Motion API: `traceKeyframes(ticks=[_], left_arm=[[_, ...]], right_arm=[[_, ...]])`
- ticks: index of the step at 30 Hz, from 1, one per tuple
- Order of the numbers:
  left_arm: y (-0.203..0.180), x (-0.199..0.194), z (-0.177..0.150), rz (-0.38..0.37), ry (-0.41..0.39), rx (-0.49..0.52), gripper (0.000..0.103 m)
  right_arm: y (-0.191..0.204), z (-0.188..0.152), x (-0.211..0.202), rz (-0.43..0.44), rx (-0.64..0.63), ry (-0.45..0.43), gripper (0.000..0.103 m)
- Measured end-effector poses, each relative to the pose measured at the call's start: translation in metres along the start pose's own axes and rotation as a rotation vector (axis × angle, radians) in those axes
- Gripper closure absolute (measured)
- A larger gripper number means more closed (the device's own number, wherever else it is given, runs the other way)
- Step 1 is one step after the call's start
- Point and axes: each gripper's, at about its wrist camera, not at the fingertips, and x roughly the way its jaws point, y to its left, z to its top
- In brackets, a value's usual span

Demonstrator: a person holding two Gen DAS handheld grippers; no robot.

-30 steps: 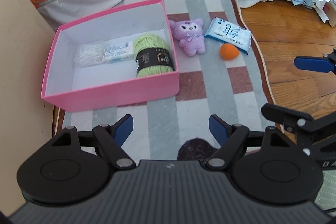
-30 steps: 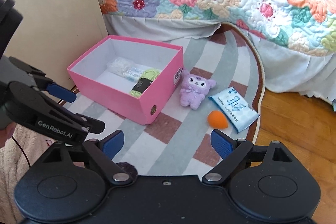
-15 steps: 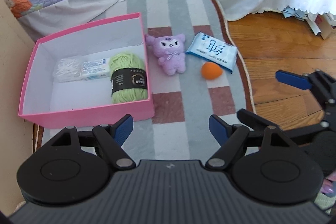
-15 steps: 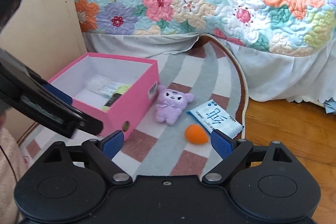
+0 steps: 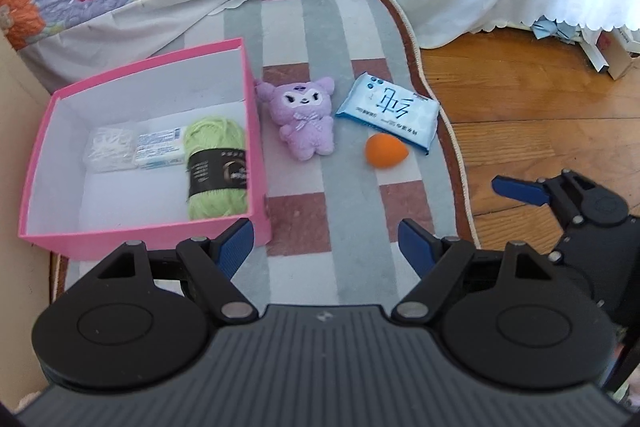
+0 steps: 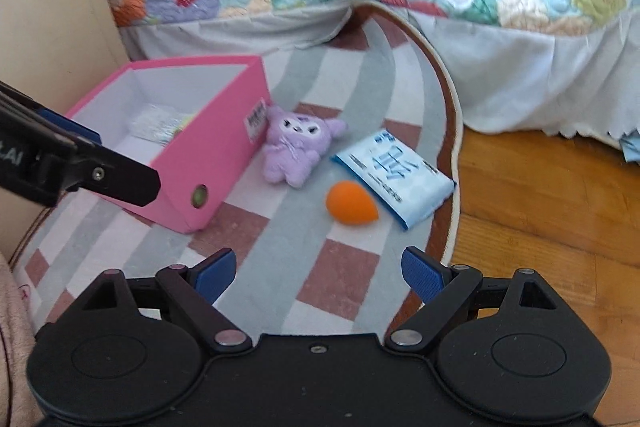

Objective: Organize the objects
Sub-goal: 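Move the left tool toward the orange sponge and open it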

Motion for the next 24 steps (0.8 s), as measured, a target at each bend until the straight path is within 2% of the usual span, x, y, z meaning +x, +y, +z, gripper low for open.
traceKeyframes(ticks=[6, 10, 12, 16, 20, 24], left_arm=[[-0.003, 0.017, 0.002, -0.078, -0.003, -0.020, 0.024], [-0.006, 0.024, 0.004, -0.072, -0.022, -0.016, 0.024], [-0.010, 0.032, 0.009, -0.060, -0.033, 0.000, 0.024], [-0.016, 0.053, 0.019, -0.086, -0.045, 0.010, 0.024], [-0.021, 0.077, 0.026, -0.086, -0.024, 0.008, 0.024], [-0.025, 0.096, 0.026, -0.094, -0.025, 0.021, 0.024]], right_arm=[[-0.005, -0.003, 0.018, 0.041, 0.036, 0.017, 0.011], [-0.009, -0.003, 0.027, 0.068, 0.047, -0.031, 0.011], [-0.011, -0.005, 0.034, 0.052, 0.046, -0.069, 0.011], [-0.015, -0.008, 0.049, 0.016, 0.041, -0.118, 0.012], [-0.025, -0.012, 0.058, 0.067, 0.127, -0.127, 0.015], [-0.029, -0.017, 0.069, 0.043, 0.144, -0.138, 0.015]])
